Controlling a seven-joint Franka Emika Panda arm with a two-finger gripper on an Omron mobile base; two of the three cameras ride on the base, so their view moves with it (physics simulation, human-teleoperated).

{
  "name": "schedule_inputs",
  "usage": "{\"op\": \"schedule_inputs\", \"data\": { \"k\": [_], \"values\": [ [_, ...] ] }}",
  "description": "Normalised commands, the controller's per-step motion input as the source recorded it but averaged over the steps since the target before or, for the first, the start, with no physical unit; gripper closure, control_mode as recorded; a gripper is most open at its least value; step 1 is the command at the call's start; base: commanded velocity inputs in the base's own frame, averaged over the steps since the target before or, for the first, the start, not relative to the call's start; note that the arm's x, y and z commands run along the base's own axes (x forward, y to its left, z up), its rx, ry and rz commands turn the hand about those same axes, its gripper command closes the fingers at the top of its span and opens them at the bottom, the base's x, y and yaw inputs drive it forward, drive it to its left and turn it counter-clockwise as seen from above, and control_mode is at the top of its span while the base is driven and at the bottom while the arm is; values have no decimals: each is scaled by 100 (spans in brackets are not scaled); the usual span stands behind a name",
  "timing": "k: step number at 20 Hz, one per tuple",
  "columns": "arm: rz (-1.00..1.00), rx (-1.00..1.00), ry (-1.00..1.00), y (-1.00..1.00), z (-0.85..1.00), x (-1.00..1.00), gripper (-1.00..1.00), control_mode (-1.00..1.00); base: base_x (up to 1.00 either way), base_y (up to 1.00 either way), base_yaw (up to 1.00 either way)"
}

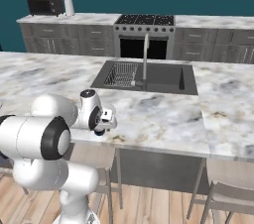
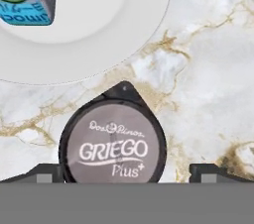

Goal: Place two yogurt containers on each plate.

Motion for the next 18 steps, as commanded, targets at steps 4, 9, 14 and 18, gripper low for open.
{"op": "schedule_inputs", "data": {
  "k": [4,9,14,18],
  "values": [
    [0,2,0,0,-17,14,-100,-100,0,0,0],
    [0,3,0,3,-16,13,-100,-100,0,0,0],
    [0,1,0,4,-33,0,100,-100,0,0,0],
    [0,0,1,0,0,2,100,-100,0,0,0]
  ]
}}
